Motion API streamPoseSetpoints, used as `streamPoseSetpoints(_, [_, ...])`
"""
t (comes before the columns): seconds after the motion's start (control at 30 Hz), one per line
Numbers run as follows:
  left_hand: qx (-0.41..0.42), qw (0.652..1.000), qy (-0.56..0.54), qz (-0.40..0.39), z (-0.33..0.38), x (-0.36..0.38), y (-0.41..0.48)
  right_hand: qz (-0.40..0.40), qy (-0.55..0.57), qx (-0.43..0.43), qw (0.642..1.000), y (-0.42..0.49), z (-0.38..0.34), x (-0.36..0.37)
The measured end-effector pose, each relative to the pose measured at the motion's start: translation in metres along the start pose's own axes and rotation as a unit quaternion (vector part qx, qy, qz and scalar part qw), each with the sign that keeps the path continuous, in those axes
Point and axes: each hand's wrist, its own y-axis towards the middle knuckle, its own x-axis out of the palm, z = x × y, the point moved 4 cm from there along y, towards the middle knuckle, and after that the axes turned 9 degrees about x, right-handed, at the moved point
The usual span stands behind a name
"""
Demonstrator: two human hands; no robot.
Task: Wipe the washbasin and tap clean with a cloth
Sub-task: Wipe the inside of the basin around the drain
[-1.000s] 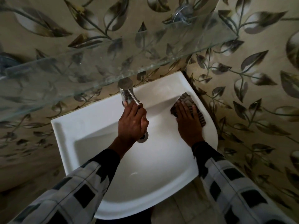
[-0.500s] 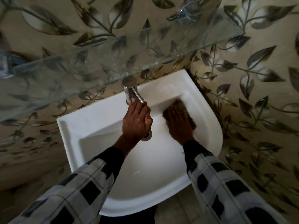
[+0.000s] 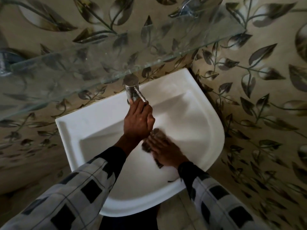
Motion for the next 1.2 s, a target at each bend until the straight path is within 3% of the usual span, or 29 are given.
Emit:
streamPoseSetpoints(0.13, [-0.004,1.0,0.009,-0.015,0.0,0.004,-0.002,-0.009,0.0,0.171,0.985,0.032,0.041,-0.02])
streamPoseSetpoints(0.2, [0.004,1.0,0.011,-0.015,-0.001,0.004,-0.002,-0.002,0.011,0.2,0.98,0.046,0.023,-0.015])
streamPoseSetpoints(0.33, [0.014,1.0,0.022,-0.002,-0.002,0.002,-0.002,-0.002,0.032,0.123,0.992,0.041,-0.028,0.007])
streamPoseSetpoints(0.47, [0.026,0.999,0.024,-0.008,-0.004,0.003,-0.003,0.004,0.011,0.041,0.999,0.013,-0.009,0.005])
streamPoseSetpoints(0.67, [0.032,0.999,0.033,-0.016,-0.006,0.001,-0.003,0.014,0.007,0.154,0.988,0.02,0.011,-0.001])
streamPoseSetpoints(0.83, [0.069,0.995,0.045,-0.05,-0.009,-0.003,-0.005,0.027,-0.047,0.073,0.996,0.013,0.03,-0.006])
streamPoseSetpoints(1.0, [0.079,0.993,-0.003,-0.086,-0.02,-0.007,-0.009,0.035,0.003,0.18,0.983,0.028,0.016,0.0])
streamPoseSetpoints(1.13, [0.108,0.986,-0.024,-0.122,-0.028,-0.009,-0.005,0.029,-0.052,0.026,0.998,0.019,0.023,0.0])
streamPoseSetpoints(1.2, [0.126,0.982,-0.017,-0.137,-0.029,-0.011,-0.005,0.02,-0.047,0.051,0.997,0.027,0.029,-0.001])
